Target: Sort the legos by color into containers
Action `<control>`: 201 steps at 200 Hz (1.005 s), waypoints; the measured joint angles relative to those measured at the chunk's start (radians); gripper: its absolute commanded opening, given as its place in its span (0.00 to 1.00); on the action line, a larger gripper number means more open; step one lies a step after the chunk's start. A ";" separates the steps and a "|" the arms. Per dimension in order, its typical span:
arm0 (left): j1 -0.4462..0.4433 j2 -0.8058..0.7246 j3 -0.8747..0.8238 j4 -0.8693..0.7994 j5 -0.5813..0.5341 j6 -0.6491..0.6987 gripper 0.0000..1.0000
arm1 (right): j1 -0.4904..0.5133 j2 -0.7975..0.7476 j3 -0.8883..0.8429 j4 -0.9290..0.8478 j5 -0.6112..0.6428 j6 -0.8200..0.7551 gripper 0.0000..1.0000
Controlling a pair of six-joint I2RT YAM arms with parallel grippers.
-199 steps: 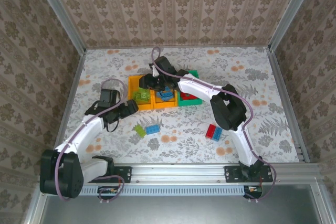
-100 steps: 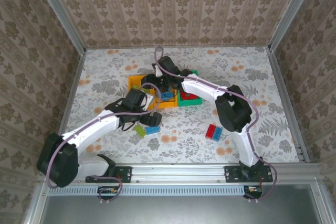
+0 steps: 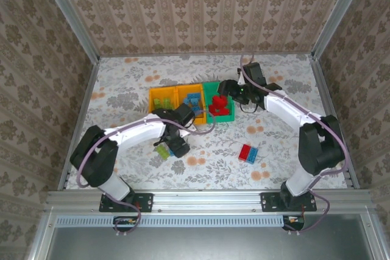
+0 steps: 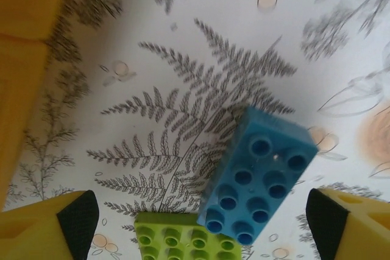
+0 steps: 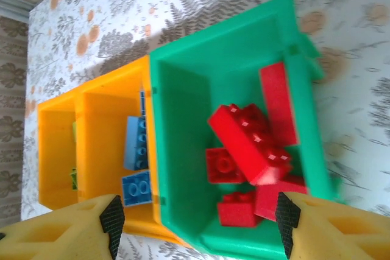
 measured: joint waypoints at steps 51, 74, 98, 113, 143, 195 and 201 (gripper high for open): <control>-0.052 0.048 0.000 -0.027 -0.003 0.075 0.83 | -0.069 -0.102 -0.084 -0.026 0.013 -0.046 0.73; -0.053 0.051 0.000 -0.023 0.010 0.097 0.71 | -0.096 -0.126 -0.124 -0.038 0.025 -0.058 0.73; -0.051 0.087 0.006 -0.015 0.039 0.109 0.60 | -0.111 -0.157 -0.171 -0.065 0.039 -0.069 0.74; -0.051 0.122 0.013 -0.011 0.057 0.118 0.48 | -0.117 -0.185 -0.202 -0.084 0.053 -0.078 0.74; -0.053 0.142 0.032 -0.024 0.085 0.119 0.27 | -0.127 -0.287 -0.257 -0.143 0.105 -0.083 0.74; -0.050 0.141 0.048 0.012 0.090 0.111 0.14 | -0.127 -0.447 -0.335 -0.274 0.215 -0.018 0.74; -0.048 0.137 0.054 0.031 0.090 0.105 0.14 | -0.127 -0.461 -0.348 -0.287 0.222 -0.003 0.74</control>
